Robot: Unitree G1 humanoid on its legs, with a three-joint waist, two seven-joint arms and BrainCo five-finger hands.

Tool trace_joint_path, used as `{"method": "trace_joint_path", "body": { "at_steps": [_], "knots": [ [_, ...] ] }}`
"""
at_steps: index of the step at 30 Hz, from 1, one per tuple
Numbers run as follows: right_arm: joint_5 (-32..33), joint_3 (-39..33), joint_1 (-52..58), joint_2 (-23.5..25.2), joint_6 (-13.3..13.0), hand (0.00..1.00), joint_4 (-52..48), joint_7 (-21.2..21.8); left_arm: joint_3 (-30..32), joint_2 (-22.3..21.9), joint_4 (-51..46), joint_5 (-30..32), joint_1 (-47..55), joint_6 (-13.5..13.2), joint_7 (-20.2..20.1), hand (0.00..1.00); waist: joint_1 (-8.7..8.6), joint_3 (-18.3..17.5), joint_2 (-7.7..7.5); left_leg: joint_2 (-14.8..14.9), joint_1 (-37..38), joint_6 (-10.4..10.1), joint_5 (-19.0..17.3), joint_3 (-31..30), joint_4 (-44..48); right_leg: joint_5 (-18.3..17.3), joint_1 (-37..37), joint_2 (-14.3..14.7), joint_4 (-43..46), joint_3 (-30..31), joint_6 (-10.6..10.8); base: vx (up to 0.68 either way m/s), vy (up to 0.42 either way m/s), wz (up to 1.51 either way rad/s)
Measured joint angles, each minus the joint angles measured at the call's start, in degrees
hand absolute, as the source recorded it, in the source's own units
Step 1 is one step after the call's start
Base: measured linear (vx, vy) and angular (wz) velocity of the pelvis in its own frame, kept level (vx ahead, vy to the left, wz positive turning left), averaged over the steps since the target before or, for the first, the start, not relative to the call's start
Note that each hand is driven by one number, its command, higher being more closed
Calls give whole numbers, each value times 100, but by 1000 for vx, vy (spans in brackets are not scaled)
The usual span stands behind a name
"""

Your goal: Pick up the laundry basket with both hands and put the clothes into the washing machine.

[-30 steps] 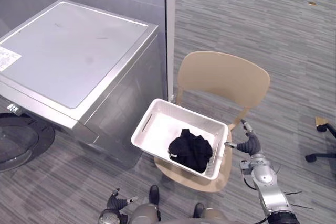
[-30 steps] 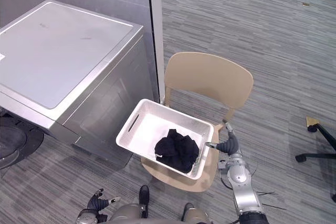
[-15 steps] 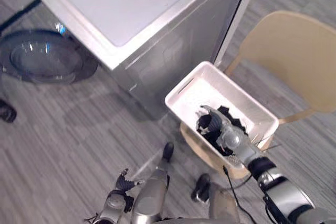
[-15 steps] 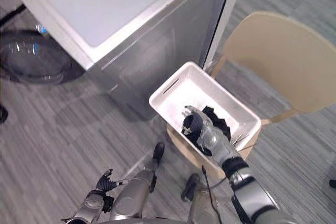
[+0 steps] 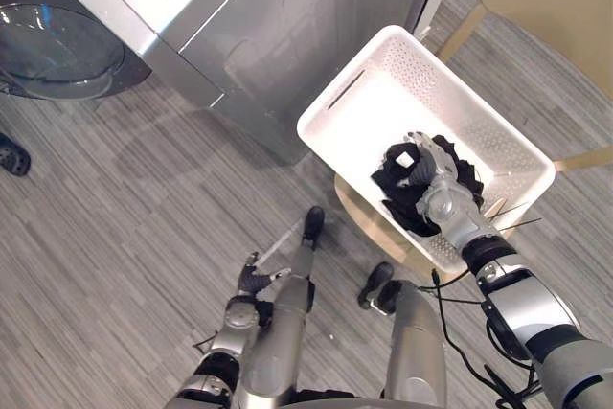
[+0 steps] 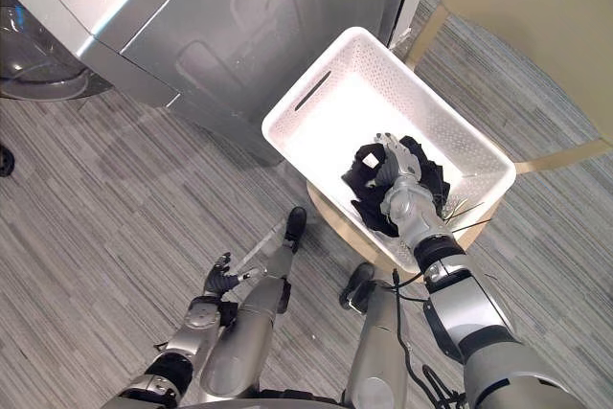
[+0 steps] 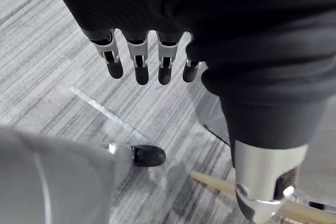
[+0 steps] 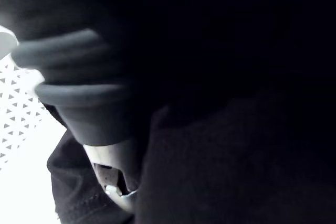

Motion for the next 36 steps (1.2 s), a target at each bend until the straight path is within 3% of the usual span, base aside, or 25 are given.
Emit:
{"method": "trace_joint_path", "body": {
  "at_steps": [4, 9, 13, 14, 18, 25, 31, 35, 36],
  "knots": [
    [298, -13, 50, -3, 128, 100, -450, 40, 10, -12, -17, -2, 3, 9, 3, 0, -5, 1, -3, 2, 29, 13, 10, 41, 13, 0, 32, -4, -2, 8, 0, -5, -79, -1],
    [692, -498, 1005, 318, 197, 100, -2243, 6, 11, -18, -34, -2, 57, 29, 10, 0, -125, 15, -29, -2, 512, 41, -17, 57, -15, -27, 596, 11, -176, -38, 49, -5, -73, 0],
    [1141, -1223, 2100, 679, -31, 100, -3740, -121, 36, -3, -89, 4, 202, 66, 12, 0, -209, -12, -65, -2, 944, 39, -66, 41, -92, -36, 1083, 48, -364, -78, 70, -16, -43, 0],
    [1260, -1397, 2376, 832, -46, 100, -4017, -132, 100, 13, -85, 9, 351, 79, 5, 0, -290, -77, -120, 5, 1058, 38, -67, 16, -147, -33, 1221, 72, -446, -106, 90, 3, -57, -1],
    [1551, -2099, 3455, 1208, -237, 100, -4761, -176, 234, 222, 1, 71, 774, 222, -28, 0, -300, -516, -308, 106, 1324, 72, -171, -19, -151, 94, 1693, 303, -974, -140, 197, 44, -45, -3],
    [2559, -2664, 4212, 1692, -651, 100, -5488, 74, 545, 348, 110, 129, 1318, 286, -45, 0, -433, -1189, -360, 214, 1838, 114, -423, 65, -161, 436, 2481, 596, -1923, -80, 298, 64, -15, -16],
    [3607, -2551, 4207, 2017, -925, 100, -6017, 331, 806, 383, 175, 115, 1454, 290, -48, 0, -285, -1339, -363, 366, 2315, 184, -652, 838, -162, 718, 2649, 757, -2178, 732, 288, 3, -3, -68],
    [4000, -2478, 4223, 2008, -1043, 100, -6307, 338, 876, 400, 141, 93, 1471, 284, -44, 0, -477, -1341, -345, 347, 2408, 217, -676, 581, -128, 643, 2588, 809, -1616, 1325, 396, -56, -25, 14],
    [4046, -2468, 4220, 2023, -1079, 100, -6477, 342, 903, 411, 58, 50, 1465, 271, -41, 0, -459, -1340, -349, 361, 2325, 250, -665, 507, -125, 408, 2501, 827, -1248, 1592, 493, -119, -66, 65]
  ]
}}
